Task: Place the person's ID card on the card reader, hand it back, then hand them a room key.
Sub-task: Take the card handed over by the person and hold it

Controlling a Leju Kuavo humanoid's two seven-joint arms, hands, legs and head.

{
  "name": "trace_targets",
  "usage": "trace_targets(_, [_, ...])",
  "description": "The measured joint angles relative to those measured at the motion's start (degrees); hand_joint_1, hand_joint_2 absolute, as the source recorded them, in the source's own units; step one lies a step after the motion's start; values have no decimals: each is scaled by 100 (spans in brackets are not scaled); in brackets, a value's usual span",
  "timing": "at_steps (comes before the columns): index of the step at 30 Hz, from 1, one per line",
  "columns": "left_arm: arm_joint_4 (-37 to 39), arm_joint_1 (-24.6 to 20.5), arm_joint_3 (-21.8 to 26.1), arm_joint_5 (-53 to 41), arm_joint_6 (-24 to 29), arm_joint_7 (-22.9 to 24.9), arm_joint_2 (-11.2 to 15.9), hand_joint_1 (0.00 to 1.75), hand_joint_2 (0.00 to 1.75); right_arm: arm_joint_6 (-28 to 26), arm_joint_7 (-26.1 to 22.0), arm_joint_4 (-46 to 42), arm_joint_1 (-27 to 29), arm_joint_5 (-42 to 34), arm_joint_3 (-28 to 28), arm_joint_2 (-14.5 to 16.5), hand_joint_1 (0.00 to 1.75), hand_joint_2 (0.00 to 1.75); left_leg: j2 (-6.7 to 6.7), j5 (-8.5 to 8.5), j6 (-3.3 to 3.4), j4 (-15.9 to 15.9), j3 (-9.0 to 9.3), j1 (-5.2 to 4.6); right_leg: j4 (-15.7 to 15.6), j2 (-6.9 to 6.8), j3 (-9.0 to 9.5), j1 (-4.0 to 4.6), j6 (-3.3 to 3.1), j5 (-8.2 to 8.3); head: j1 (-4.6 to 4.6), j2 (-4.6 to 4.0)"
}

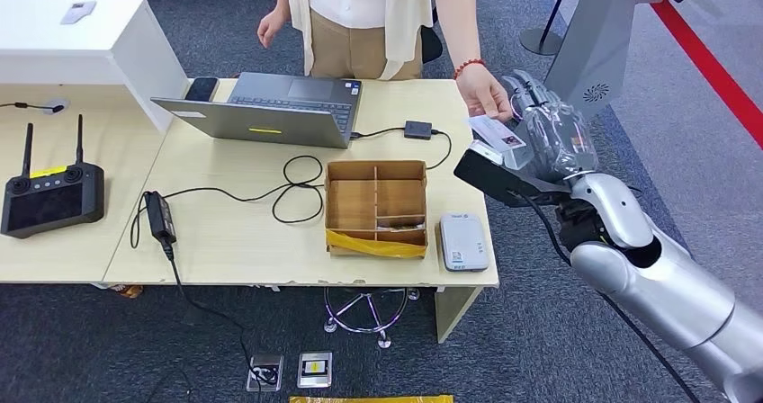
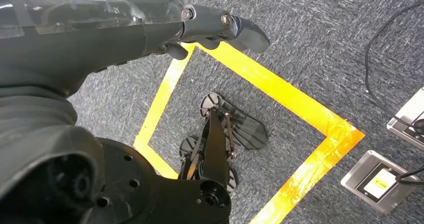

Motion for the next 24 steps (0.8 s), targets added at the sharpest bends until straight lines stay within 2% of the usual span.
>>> trace_targets(1, [0, 0, 0, -1, 0, 0, 0, 0, 0, 0, 2, 7, -10, 0, 28, 6, 20, 175, 0, 0, 0, 0, 0, 0, 0, 0, 0, 0, 0, 0, 0, 0])
trace_targets(4, [0, 1, 0, 0, 1, 0, 0, 0, 0, -3, 6, 27, -28, 2, 99, 19, 151, 175, 0, 0, 0, 0, 1, 0, 0, 0, 0, 0, 0, 0, -1, 0])
trace_targets(5, [0, 1, 0, 0, 1, 0, 0, 0, 0, -9, 12, 34, -32, 4, 113, 21, 175, 175, 0, 0, 0, 0, 1, 0, 0, 0, 0, 0, 0, 0, -1, 0])
trace_targets(24, [0, 5, 0, 36, 6, -28, -2, 0, 0, -266, 18, 228, -110, 58, 210, 107, 175, 175, 0, 0, 0, 0, 1, 0, 0, 1, 0, 0, 0, 0, 0, 0])
